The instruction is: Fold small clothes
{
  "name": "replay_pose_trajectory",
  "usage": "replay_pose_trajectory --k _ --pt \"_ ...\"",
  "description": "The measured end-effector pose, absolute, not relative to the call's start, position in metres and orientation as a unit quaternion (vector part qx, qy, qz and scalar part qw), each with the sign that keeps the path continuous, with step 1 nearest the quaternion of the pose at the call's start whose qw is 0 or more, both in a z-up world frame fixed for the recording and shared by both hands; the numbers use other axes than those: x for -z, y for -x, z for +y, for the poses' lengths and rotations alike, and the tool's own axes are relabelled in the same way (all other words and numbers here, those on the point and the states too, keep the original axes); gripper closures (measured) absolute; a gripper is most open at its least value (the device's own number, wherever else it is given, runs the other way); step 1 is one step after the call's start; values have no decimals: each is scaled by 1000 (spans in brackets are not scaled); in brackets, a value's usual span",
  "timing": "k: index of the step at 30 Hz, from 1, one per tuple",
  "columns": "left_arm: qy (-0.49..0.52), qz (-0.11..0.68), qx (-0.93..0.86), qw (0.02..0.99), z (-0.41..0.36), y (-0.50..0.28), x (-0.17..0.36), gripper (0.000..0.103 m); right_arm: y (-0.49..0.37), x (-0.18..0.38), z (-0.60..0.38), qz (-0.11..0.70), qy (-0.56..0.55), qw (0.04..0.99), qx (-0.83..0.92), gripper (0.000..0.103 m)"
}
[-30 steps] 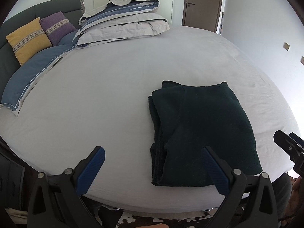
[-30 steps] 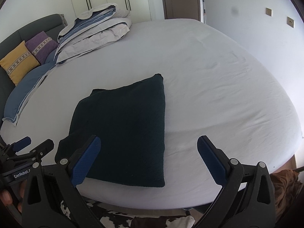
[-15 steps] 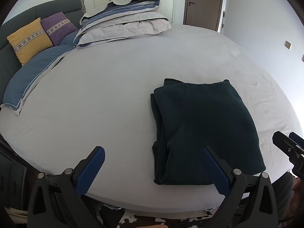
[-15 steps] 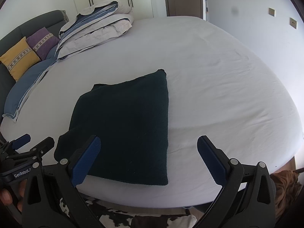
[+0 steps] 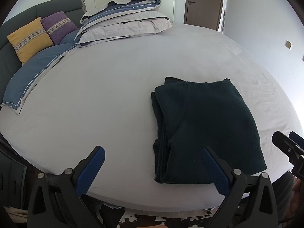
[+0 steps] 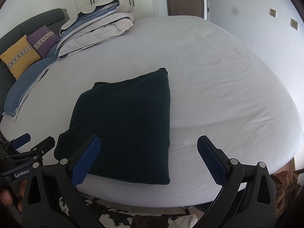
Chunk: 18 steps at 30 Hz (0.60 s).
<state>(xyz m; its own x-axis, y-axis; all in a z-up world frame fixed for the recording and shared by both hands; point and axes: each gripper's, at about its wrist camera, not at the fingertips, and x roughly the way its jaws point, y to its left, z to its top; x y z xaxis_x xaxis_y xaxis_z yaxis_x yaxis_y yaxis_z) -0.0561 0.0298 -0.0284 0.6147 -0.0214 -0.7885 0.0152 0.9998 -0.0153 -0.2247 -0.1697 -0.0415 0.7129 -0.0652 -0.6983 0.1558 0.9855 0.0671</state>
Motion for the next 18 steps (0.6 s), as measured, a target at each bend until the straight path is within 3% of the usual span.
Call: replay_pose_trajectory --k 18 --pt "3 438 10 899 29 57 29 0 223 42 -169 375 -58 923 58 0"
